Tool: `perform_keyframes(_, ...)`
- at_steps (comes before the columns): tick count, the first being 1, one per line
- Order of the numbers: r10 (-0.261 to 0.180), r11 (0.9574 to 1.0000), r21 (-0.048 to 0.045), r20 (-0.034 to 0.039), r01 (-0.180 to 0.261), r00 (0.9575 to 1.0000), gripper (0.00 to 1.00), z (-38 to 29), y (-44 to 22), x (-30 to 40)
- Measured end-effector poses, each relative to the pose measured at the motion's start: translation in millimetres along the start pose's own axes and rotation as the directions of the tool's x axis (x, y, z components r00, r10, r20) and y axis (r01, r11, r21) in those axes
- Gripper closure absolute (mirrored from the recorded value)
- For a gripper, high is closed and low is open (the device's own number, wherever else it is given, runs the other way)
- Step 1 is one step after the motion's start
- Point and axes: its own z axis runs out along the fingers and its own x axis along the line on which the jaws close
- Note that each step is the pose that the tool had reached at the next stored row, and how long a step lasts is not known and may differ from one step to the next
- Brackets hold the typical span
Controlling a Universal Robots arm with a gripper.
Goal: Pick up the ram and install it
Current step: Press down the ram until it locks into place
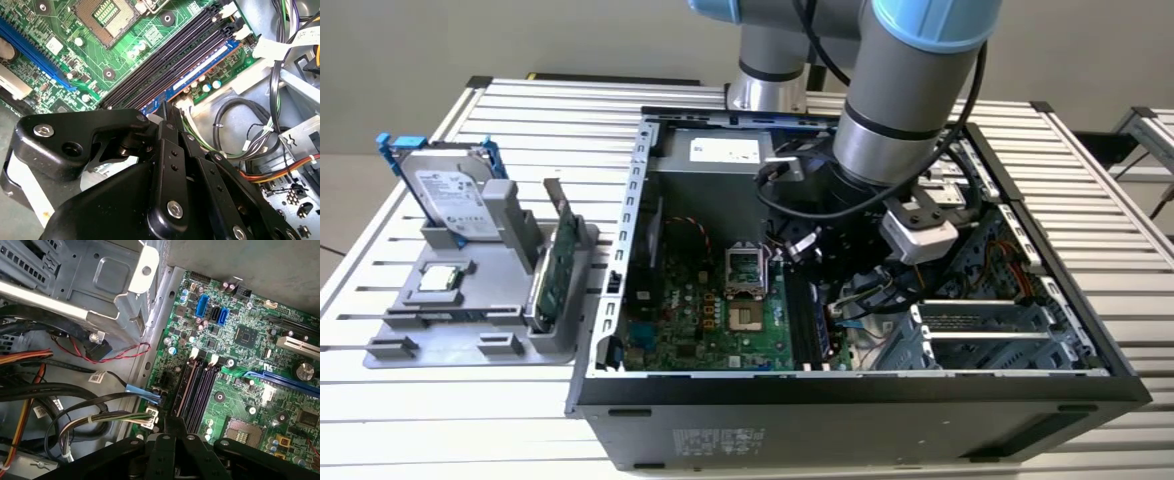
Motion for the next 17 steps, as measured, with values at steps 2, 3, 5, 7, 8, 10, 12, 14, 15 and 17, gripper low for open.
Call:
perform_keyframes(2, -0.011, 0.9999, -0.0006, -0.0009, 0.011, 0.9999, 1.0, 0.0, 0.0, 0.0)
perform_keyframes(3, -0.018, 0.9998, -0.001, -0.0014, 0.018, 0.9998, 1.0, 0.0, 0.0, 0.0)
perform_keyframes(5, -0.032, 0.9995, -0.0017, -0.0024, 0.032, 0.9995, 1.0, 0.0, 0.0, 0.0)
perform_keyframes(7, -0.047, 0.9989, -0.0025, -0.0035, 0.047, 0.9989, 1.0, 0.0, 0.0, 0.0)
perform_keyframes(8, -0.054, 0.9985, -0.003, -0.004, 0.054, 0.9985, 1.0, 0.0, 0.0, 0.0)
perform_keyframes(10, -0.068, 0.9977, -0.0038, -0.005, 0.068, 0.9977, 1.0, 0.0, 0.0, 0.0)
perform_keyframes(12, -0.083, 0.9965, -0.0048, -0.006, 0.083, 0.9965, 1.0, 0.0, 0.0, 0.0)
perform_keyframes(14, -0.1, 0.995, -0.0057, -0.0071, 0.1, 0.995, 1.0, 0.0, 0.0, 0.0)
perform_keyframes(15, -0.108, 0.9942, -0.0063, -0.0077, 0.108, 0.9941, 1.0, 0.0, 0.0, 0.0)
perform_keyframes(17, -0.124, 0.9923, -0.0073, -0.0088, 0.124, 0.9923, 1.0, 0.0, 0.0, 0.0)
